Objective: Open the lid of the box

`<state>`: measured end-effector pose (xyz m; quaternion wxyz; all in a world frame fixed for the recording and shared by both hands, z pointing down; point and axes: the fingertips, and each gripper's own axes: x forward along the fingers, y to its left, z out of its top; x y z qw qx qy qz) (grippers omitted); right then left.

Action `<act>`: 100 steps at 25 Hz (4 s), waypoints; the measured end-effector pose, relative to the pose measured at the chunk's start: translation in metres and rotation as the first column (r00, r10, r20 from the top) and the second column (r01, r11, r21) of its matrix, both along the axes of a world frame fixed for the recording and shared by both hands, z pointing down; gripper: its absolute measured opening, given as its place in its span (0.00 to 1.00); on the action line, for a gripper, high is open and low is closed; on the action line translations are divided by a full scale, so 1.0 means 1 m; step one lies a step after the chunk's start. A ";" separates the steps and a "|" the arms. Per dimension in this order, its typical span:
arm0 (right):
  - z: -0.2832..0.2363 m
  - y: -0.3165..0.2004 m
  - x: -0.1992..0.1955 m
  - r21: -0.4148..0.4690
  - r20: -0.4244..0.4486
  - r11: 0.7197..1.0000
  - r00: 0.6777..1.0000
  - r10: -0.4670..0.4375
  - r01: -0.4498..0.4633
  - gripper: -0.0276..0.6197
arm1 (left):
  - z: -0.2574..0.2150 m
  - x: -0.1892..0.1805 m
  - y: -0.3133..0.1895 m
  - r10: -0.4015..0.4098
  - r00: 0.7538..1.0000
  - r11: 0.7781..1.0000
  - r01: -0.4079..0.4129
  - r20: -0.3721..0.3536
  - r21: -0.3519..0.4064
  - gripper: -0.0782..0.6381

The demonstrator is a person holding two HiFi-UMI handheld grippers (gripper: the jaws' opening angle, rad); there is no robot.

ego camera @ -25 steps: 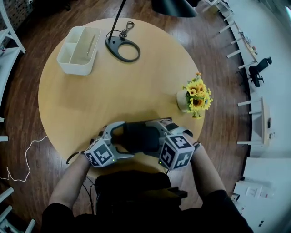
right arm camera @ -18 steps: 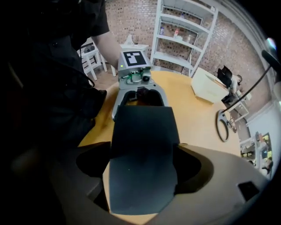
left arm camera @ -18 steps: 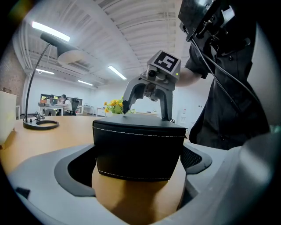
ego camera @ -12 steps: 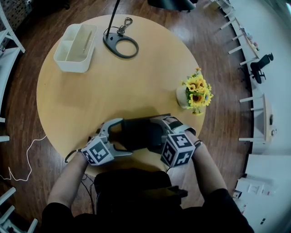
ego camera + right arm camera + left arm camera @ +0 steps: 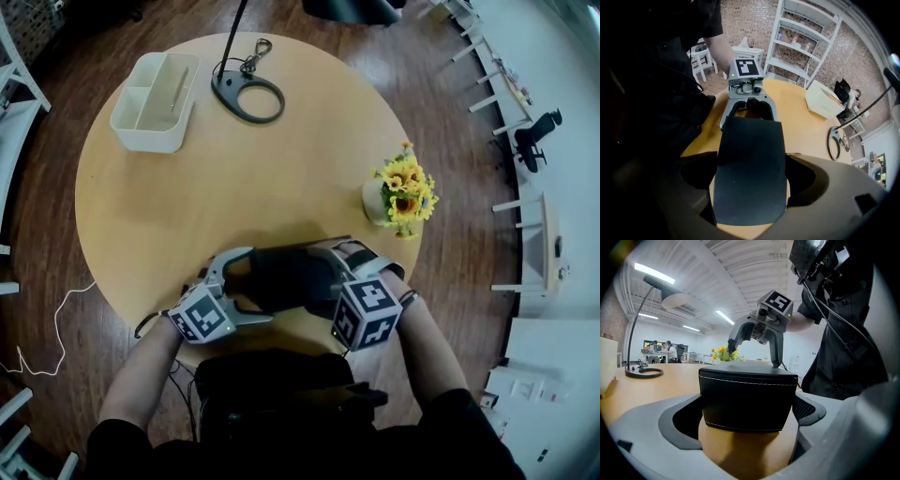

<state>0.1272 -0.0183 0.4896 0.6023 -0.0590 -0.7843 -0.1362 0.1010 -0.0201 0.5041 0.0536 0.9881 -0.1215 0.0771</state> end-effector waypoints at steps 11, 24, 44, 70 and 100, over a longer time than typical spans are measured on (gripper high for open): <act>-0.036 -0.013 -0.039 -0.027 0.159 0.996 0.983 0.091 -0.087 0.60 | 0.003 0.003 0.001 0.014 1.000 1.000 -0.014 0.009 -0.008 0.93; -0.002 0.021 -0.057 -0.058 0.103 0.998 0.995 -0.005 0.011 0.67 | 0.001 0.003 0.001 0.019 1.000 1.000 -0.019 0.004 -0.008 0.93; -0.012 0.014 -0.027 -0.033 0.133 0.979 0.970 0.203 -0.200 0.58 | -0.002 0.007 0.001 0.041 0.999 0.999 -0.041 0.007 0.012 0.93; -0.019 0.016 -0.024 0.109 0.057 0.979 0.984 0.166 -0.172 0.62 | 0.006 0.007 0.003 0.042 0.999 0.999 -0.042 0.009 0.000 0.92; -0.129 -0.090 -0.003 0.129 0.591 0.830 0.714 0.375 -0.542 0.36 | 0.005 -0.046 0.020 -0.156 0.986 0.973 0.162 0.053 -0.166 0.87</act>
